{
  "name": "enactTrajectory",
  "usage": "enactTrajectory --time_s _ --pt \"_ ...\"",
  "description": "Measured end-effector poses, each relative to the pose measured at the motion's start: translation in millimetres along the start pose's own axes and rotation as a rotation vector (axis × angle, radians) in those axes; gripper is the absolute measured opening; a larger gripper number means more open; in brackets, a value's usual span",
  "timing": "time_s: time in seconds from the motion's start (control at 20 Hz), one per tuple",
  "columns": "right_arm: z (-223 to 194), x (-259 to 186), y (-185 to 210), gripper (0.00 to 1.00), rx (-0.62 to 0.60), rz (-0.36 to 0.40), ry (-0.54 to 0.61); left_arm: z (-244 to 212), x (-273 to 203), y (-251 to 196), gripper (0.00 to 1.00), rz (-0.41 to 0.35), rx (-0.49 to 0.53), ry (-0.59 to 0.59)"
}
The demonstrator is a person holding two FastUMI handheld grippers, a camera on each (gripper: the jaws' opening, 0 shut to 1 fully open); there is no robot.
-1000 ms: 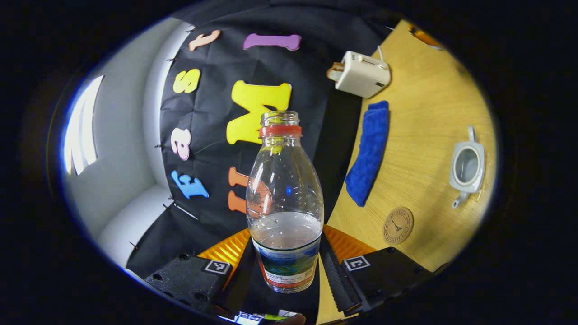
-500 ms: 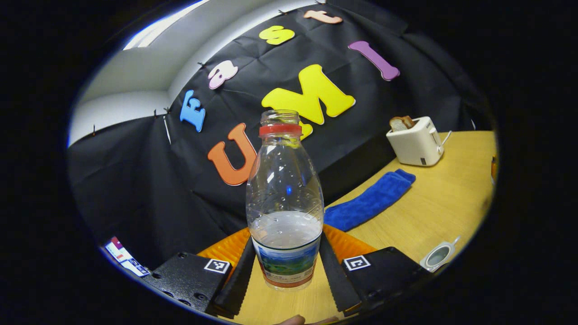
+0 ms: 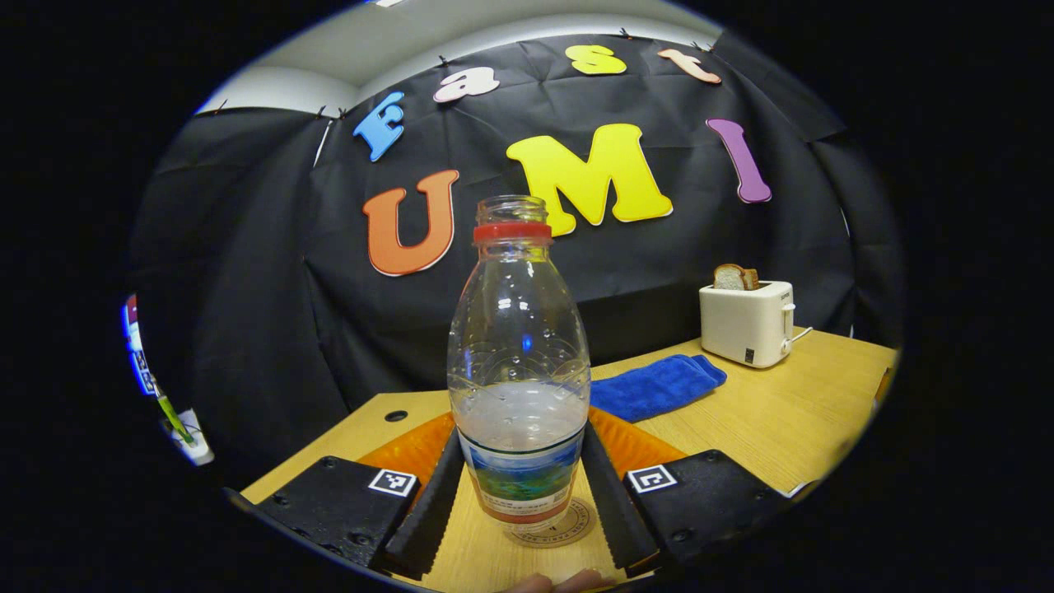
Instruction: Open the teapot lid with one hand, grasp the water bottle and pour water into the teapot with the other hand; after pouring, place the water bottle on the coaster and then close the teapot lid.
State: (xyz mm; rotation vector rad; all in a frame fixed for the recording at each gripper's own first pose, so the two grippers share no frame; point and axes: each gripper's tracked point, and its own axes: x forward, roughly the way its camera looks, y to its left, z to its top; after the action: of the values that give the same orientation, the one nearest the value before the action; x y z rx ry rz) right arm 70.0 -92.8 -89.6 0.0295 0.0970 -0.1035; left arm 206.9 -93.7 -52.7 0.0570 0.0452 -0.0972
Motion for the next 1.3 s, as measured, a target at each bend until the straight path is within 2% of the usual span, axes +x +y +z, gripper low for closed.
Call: enactTrajectory --time_s 0.25,0.75,1.0,1.1,1.3 --pt "-4 -1 7 0.02 -0.015 0.003 0.009 -27 9 -9 0.79 -0.040 -0.101 0.031" --pt "-5 -10 24 0.02 -0.041 0.025 0.008 -53 14 -3 0.81 -0.066 -0.176 0.045" --pt "-7 -11 31 0.02 -0.052 0.038 0.011 -53 6 -8 0.93 -0.108 -0.166 0.040" --pt "-6 -13 32 0.02 -0.057 0.041 0.007 -54 2 -5 0.98 -0.104 -0.154 0.045" --pt "-1 -18 36 0.02 -0.063 0.048 -0.006 -60 -12 1 0.98 -0.111 -0.168 0.052"
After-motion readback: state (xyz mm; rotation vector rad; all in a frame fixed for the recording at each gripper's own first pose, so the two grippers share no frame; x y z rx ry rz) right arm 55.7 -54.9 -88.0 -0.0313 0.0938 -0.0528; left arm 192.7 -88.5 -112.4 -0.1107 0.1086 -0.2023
